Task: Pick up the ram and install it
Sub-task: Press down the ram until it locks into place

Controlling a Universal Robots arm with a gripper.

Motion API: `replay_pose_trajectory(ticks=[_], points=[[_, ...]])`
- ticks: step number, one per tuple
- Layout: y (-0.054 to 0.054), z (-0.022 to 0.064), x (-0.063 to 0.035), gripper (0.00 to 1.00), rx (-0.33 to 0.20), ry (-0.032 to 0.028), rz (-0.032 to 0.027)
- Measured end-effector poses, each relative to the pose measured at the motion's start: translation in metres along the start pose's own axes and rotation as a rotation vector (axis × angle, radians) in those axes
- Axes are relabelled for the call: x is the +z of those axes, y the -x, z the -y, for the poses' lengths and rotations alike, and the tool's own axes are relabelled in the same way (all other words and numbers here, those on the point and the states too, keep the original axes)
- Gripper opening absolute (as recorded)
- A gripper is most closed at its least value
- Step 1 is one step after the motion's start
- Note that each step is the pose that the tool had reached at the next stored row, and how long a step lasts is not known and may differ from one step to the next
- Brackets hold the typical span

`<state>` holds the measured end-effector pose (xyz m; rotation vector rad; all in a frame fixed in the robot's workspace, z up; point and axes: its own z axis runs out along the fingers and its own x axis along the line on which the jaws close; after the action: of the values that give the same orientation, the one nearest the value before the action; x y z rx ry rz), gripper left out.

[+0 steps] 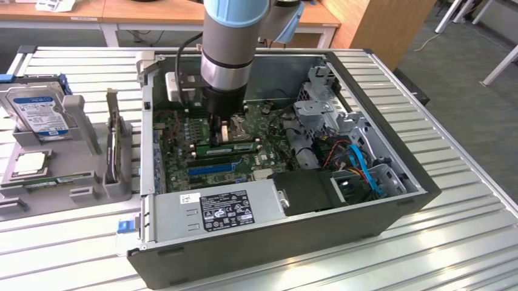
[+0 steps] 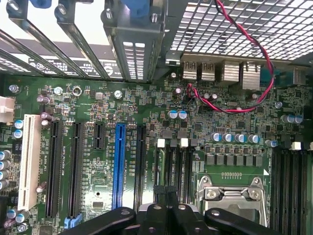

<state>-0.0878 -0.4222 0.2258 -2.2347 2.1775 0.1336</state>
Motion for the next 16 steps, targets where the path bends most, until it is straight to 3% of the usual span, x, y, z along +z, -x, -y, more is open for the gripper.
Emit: replay_pose_trajectory(ticks=[16], points=[[-0.0002, 0.0001, 0.0016, 0.10, 0.000, 0.0001, -0.0002]])
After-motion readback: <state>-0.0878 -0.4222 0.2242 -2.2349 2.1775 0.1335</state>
